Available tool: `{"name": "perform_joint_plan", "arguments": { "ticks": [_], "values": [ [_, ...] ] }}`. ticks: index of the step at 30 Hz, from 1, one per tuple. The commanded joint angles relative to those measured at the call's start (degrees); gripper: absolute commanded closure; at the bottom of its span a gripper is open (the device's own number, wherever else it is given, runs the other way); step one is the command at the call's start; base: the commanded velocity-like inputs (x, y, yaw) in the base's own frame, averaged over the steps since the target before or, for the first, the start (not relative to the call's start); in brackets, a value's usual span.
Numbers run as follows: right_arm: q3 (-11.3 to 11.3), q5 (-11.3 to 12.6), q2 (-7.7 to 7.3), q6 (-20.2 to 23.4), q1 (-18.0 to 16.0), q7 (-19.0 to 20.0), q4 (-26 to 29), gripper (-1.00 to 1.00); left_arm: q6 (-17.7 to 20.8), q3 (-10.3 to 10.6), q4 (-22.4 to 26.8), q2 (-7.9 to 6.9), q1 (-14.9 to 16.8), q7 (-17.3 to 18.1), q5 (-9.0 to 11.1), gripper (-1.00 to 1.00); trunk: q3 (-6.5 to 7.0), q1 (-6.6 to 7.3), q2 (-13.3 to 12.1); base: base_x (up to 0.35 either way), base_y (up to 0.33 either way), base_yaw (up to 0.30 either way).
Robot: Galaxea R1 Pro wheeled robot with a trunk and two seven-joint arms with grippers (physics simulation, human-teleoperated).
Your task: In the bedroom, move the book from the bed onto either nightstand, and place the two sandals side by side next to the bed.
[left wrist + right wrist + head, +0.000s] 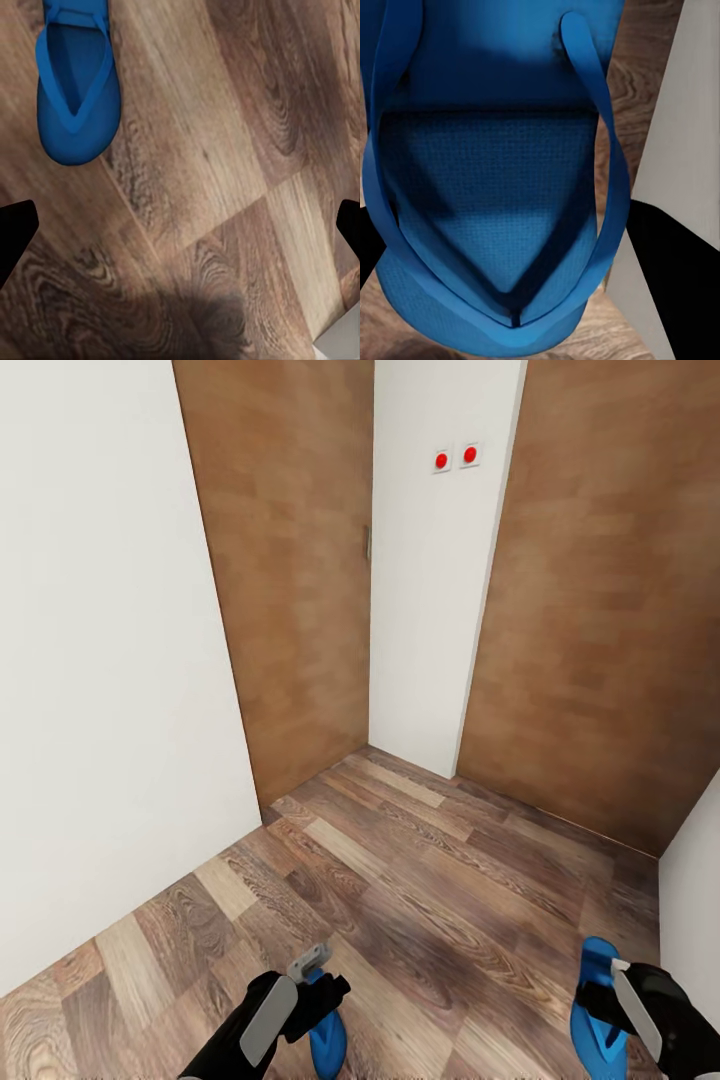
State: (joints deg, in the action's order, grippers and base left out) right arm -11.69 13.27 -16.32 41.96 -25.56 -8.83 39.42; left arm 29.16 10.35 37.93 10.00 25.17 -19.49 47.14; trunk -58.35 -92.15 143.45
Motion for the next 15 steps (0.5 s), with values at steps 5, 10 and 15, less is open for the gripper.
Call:
{"name": "perform_joint_plan", "arguments": {
  "ticks": [5,10,15],
  "values": [
    [0.0,3.4,0.1,0.3,-0.1,-0.5,0.7,1.0,-0.3,0.1,0.2,0.0,0.0,-0.5,0.6,-1.0,-1.17,-0.11,0.1,0.0,0.0,0.0],
    [0.2,6.4,0.18,0.4,-0.2,-0.5,2.4,1.0,-0.6,0.1,0.7,0.0,0.0,-0.5,0.6,-1.0,-2.28,-0.24,0.2,0.0,0.0,0.0],
    [0.4,6.7,0.56,0.2,-0.2,-0.4,2.9,1.0,-0.6,0.1,1.2,0.0,0.0,-0.5,0.6,-1.0,-3.39,-0.37,0.2,0.0,0.0,0.0]
  ]
}}
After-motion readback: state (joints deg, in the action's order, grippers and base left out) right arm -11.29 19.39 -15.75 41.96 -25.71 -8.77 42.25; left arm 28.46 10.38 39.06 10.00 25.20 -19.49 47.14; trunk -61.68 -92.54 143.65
